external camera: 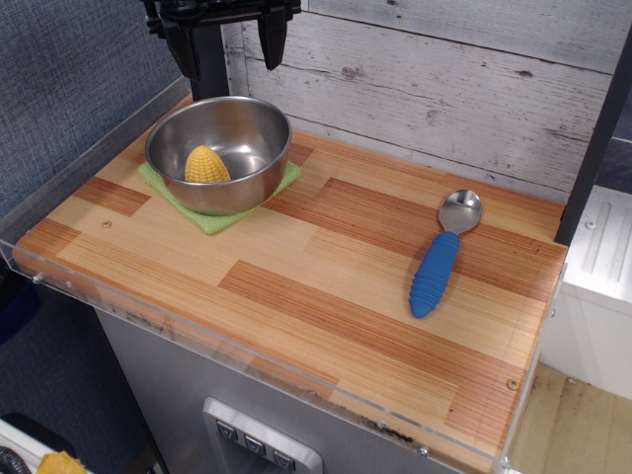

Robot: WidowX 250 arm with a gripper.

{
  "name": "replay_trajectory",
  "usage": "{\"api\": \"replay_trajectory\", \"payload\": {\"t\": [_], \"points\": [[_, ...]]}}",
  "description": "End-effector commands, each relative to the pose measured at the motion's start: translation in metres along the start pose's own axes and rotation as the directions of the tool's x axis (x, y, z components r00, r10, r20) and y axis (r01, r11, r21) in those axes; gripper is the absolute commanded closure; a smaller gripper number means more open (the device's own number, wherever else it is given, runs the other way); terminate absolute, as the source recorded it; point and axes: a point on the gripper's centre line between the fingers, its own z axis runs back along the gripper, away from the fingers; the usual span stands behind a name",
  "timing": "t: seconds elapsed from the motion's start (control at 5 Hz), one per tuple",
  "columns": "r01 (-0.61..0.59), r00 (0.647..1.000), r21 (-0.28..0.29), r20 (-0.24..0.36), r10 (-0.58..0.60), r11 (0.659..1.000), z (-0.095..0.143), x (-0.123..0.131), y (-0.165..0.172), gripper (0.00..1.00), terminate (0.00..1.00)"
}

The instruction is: Move the blue spoon on the right side of a table counter. Place it down next to a shiny bowl.

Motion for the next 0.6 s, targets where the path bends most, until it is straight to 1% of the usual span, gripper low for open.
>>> {"api": "replay_trajectory", "payload": {"t": [0.0, 0.2, 0.4], "points": [[0.0, 1.0, 0.0, 0.0, 0.0, 1.0, 0.0, 0.0, 0.0, 0.0, 0.0], [0.013, 1.0, -0.025, -0.002, -0.013, 1.0, 0.013, -0.018, -0.016, 0.0, 0.0], [0.03, 1.0, -0.039, 0.003, -0.03, 0.999, 0.023, -0.047, -0.029, 0.0, 0.0]]}}
